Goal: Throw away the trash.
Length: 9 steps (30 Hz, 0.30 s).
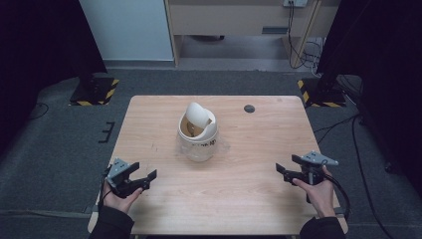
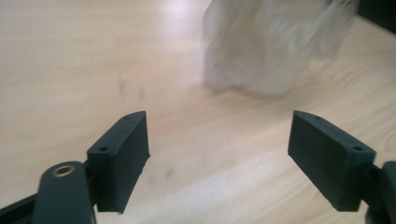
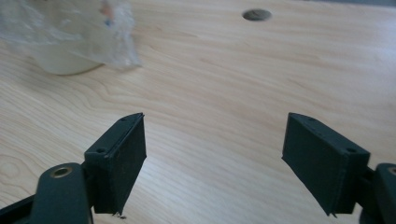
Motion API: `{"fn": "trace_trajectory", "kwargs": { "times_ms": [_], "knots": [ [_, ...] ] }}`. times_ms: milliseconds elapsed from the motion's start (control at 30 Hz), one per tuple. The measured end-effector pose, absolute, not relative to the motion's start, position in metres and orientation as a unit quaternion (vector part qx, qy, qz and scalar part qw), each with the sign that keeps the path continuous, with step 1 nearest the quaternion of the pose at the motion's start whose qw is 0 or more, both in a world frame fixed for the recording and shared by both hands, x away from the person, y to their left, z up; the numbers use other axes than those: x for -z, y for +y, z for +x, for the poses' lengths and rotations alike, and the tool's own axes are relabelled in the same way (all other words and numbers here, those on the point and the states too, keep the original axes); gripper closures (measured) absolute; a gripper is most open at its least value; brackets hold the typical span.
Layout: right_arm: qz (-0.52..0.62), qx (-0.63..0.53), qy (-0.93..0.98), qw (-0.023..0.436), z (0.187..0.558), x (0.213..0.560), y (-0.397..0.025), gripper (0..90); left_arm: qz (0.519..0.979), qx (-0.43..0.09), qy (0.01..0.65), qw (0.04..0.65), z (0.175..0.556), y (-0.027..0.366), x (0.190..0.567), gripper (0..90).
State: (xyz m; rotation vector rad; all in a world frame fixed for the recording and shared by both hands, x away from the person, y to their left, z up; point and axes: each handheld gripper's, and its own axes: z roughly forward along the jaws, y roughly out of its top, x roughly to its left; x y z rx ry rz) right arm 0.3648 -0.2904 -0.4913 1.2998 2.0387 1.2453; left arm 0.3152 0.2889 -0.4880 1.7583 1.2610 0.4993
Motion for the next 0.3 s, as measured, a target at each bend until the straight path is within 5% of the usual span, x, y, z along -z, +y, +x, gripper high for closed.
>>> {"fn": "trace_trajectory", "kwargs": {
  "times_ms": [300],
  "knots": [
    [0.519,-0.405,0.723,0.208,0.364,0.510,-0.317,15.6,0.732,-0.187,0.550,0.356,0.318,0.317,0.516,15.1]
  ]
}}
